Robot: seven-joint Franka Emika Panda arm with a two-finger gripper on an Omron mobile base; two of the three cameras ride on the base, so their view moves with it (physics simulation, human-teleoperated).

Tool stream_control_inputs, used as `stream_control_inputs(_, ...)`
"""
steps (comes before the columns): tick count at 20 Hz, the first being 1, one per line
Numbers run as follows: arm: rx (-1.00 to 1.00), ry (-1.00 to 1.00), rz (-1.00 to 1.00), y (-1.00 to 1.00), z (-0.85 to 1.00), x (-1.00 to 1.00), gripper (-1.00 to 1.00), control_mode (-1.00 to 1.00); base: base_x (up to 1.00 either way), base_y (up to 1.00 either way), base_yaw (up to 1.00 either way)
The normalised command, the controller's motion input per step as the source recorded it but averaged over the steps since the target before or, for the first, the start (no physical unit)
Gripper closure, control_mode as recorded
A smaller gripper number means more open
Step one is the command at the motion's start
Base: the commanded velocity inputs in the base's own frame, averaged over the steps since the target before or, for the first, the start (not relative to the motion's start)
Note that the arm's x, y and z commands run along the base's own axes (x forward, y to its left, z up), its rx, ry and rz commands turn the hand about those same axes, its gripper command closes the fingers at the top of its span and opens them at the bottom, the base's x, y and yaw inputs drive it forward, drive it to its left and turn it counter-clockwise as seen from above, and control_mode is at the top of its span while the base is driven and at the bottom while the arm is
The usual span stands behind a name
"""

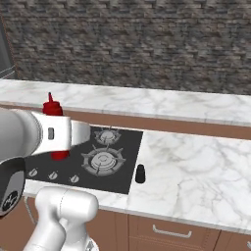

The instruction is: Take 2 condiments from the cabinet and move them on the counter near the stove.Make sure the condiments are lined up with each other, next to each other.

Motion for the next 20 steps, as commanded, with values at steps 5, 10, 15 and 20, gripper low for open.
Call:
stream_control_inputs(5, 0.00, -0.03, 0.06, -0.32, -0.32, 0.00, 1.00, -1.00, 0.00, 0.00, 0.00)
stream_control_inputs(10, 0.00, 0.00, 0.20, -0.39, -0.24, 0.00, 1.00, -1.00, 0.00, 0.00, 0.00)
stream_control_inputs(15, 0.00, 0.00, 0.21, -0.32, -0.16, -0.07, 1.00, -1.00, 0.00, 0.00, 0.00)
stream_control_inputs(20, 0.00, 0.00, 0.13, -0.27, -0.21, 0.00, 1.00, -1.00, 0.00, 0.00, 0.00)
